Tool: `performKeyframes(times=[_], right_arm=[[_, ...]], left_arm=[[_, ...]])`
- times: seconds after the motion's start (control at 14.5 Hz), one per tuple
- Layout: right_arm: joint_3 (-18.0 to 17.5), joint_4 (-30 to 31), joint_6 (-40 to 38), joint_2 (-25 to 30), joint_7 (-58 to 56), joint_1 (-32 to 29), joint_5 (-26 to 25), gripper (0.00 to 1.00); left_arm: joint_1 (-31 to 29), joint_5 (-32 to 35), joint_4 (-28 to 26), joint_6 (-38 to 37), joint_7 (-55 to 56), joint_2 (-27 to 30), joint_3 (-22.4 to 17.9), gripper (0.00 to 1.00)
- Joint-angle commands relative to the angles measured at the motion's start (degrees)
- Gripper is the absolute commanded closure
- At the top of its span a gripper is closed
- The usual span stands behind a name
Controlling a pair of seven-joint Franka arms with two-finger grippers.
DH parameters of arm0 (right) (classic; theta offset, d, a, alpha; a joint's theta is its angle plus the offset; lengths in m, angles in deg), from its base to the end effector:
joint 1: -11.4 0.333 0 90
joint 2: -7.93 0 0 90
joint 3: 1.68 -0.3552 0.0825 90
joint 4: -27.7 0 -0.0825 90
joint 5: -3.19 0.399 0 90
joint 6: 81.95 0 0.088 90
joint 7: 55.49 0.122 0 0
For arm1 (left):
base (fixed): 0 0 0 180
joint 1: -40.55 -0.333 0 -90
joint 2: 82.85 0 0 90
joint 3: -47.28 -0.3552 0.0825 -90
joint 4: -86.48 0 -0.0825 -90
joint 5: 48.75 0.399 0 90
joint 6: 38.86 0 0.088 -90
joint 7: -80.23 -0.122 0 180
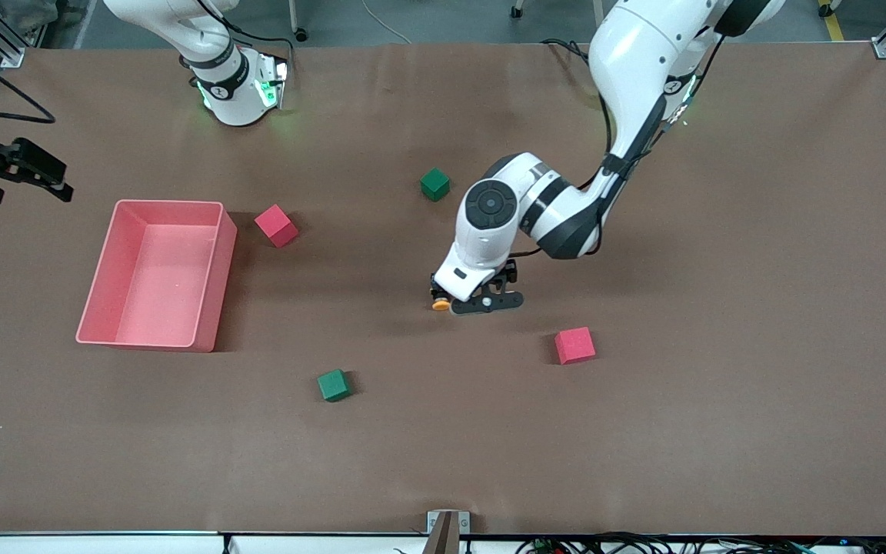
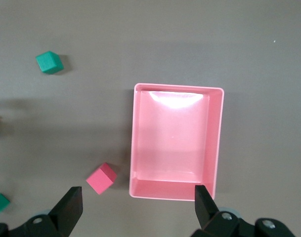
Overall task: Place and upright button with both arms
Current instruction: 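Grasp the button with the left gripper while the right gripper withdraws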
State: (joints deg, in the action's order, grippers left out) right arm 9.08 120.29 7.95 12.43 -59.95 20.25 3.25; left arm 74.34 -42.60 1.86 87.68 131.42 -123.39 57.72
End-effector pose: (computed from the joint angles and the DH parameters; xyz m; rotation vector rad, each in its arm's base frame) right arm 0.5422 -0.0226 0.6694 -3.1264 -0.0701 -0.0485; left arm 0.5646 -0.5070 0.2734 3.0902 0.1610 0.0038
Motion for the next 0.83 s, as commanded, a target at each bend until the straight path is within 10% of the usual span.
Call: performKeyframes(times=[0.0, 0.76], right_arm=[[0.2, -0.3, -1.4, 0.4, -2.3, -0.2, -0.8, 0.00], [0.0, -0.6, 0.2, -0.2, -2.2, -1.2, -0.8, 0.00]], left_arm=[[3.5, 1.2, 5.2, -0.2, 1.1, -4.3, -0.9, 0.00], [8.3, 1.7, 5.8, 6.0, 4.0, -9.4, -3.5, 0.00]])
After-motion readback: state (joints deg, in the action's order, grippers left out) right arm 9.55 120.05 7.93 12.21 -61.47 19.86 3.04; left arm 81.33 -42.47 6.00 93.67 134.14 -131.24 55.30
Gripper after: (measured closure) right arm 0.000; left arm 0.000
